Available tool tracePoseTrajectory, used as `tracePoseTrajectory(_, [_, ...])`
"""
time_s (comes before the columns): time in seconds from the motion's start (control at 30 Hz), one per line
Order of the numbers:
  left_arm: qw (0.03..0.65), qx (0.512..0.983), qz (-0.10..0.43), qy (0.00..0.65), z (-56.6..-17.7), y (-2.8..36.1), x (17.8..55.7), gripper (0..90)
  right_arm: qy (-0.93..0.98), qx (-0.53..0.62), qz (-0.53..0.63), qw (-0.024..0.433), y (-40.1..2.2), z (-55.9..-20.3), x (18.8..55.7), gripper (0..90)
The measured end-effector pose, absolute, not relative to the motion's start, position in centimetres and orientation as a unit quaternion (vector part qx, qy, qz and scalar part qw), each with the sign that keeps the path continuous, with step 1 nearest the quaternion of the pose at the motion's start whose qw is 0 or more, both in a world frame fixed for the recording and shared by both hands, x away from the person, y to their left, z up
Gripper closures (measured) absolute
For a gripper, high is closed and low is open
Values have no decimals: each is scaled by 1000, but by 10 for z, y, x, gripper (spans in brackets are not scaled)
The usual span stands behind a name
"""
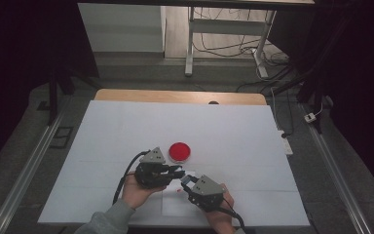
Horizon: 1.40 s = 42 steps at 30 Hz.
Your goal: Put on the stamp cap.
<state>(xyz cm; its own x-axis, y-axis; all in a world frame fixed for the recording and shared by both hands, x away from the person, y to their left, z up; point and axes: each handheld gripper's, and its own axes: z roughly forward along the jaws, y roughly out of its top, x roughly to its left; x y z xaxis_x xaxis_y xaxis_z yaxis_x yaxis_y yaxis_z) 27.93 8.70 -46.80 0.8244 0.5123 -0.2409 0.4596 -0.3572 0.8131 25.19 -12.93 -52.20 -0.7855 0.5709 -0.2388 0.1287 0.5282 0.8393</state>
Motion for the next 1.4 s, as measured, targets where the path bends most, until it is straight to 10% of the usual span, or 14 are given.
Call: tracePoseTrajectory(1.4, [499,810,30,306,-472,81,277,759,829,213,442,269,-131,-521,251,649])
